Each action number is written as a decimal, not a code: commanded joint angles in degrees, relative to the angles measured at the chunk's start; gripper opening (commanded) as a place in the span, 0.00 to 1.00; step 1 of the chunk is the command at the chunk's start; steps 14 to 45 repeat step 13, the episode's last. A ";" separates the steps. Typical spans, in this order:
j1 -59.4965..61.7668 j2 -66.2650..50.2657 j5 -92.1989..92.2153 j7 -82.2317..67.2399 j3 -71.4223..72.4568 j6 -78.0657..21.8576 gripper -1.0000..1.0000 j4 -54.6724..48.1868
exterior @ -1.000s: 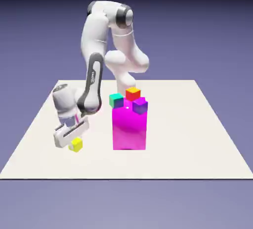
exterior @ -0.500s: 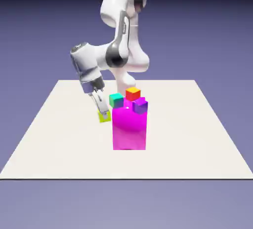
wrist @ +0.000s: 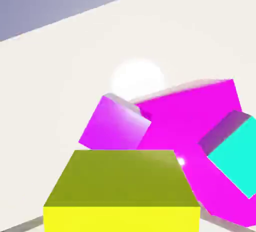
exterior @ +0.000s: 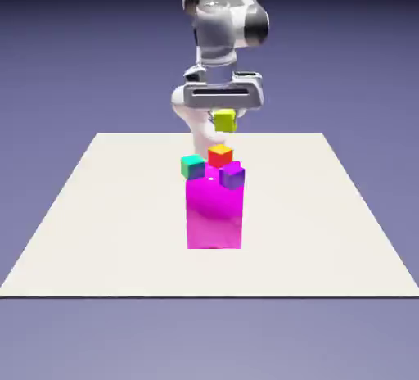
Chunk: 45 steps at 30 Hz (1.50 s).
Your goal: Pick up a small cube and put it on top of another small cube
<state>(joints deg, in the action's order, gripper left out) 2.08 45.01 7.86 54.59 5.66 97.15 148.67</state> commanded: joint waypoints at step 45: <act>-4.28 7.69 -3.56 -5.57 -1.62 3.17 1.00 15.35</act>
